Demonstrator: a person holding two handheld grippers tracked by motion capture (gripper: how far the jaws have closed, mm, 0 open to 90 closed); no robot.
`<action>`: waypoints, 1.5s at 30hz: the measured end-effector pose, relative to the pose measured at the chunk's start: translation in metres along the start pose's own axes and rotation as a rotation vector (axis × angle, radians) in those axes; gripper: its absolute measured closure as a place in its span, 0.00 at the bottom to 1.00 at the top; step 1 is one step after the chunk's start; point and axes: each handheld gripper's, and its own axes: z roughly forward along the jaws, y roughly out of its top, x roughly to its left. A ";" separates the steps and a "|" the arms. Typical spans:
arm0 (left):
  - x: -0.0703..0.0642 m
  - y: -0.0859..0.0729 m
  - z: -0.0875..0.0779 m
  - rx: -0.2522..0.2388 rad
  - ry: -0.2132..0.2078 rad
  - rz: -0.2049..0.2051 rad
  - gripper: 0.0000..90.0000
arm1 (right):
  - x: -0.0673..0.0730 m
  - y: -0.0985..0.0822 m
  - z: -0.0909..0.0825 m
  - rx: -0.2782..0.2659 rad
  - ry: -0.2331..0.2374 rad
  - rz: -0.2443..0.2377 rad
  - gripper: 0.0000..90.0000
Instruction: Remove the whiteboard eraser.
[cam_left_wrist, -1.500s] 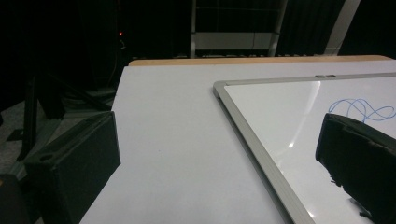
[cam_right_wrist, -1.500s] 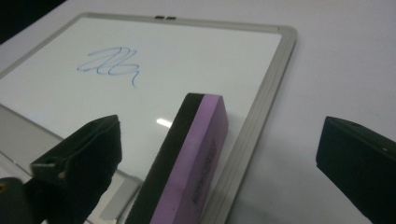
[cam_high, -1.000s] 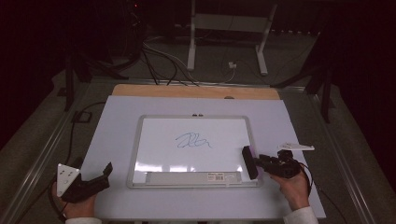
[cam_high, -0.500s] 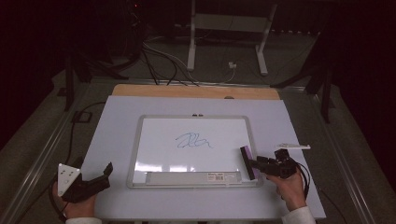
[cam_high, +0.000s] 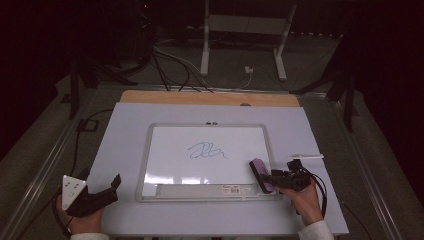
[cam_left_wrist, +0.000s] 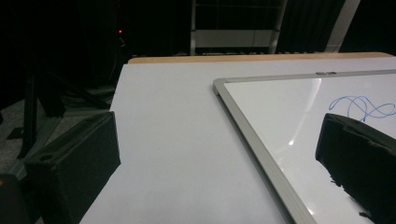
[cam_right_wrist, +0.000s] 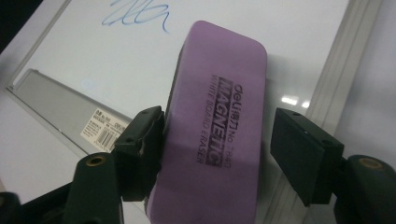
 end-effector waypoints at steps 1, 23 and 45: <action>0.000 0.000 0.000 0.001 0.000 0.001 0.01 | 0.000 0.000 0.001 0.002 0.002 -0.001 0.41; 0.000 0.000 0.000 0.000 0.000 0.002 0.01 | 0.010 0.004 -0.007 -0.052 -0.024 -0.048 0.45; 0.000 0.000 0.000 0.000 0.000 0.003 0.01 | 0.023 0.022 -0.014 -0.113 -0.048 -0.099 0.45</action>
